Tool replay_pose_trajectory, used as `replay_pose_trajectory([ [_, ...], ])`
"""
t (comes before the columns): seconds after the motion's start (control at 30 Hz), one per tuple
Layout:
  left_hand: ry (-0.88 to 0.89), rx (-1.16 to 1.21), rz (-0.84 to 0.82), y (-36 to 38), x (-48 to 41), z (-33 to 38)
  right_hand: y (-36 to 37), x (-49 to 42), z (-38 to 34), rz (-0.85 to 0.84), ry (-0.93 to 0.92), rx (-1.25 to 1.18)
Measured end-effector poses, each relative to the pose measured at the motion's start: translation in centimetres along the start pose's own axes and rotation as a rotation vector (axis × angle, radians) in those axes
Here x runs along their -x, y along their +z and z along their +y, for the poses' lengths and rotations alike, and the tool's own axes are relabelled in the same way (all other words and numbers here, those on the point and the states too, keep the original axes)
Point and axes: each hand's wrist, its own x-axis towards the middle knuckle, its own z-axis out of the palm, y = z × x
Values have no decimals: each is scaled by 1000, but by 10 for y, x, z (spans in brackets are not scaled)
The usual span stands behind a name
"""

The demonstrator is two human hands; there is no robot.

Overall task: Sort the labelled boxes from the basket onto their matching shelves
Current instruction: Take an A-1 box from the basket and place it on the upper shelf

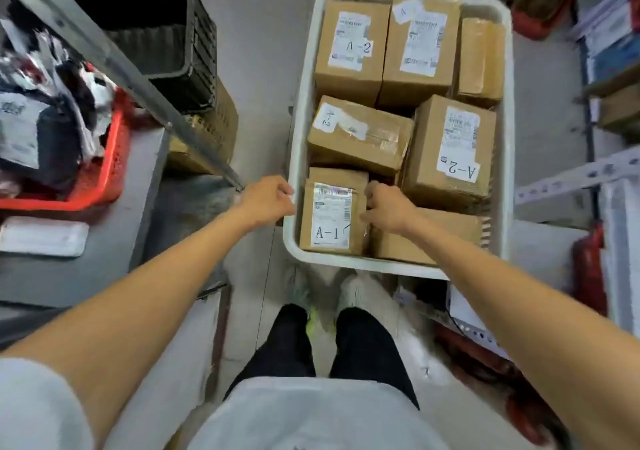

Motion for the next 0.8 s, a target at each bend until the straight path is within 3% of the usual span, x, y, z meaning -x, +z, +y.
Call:
replay_pose_trajectory([
  [0.1, -14, 131, -6, 12, -17, -7, 25, -27, 7, 45, 7, -206],
  [0.23, 9, 110, 40, 28, -31, -4, 37, -50, 22, 0, -41, -448],
  [0.53, 60, 108, 92, 35, -44, 15, 11, -44, 30, 38, 45, -747],
  [0.63, 53, 242, -7, 35, -38, 27, -11, -38, 32, 23, -6, -829],
  [0.8, 0, 610, -81, 17, -22, 53, -56, -14, 21, -12, -69, -751],
])
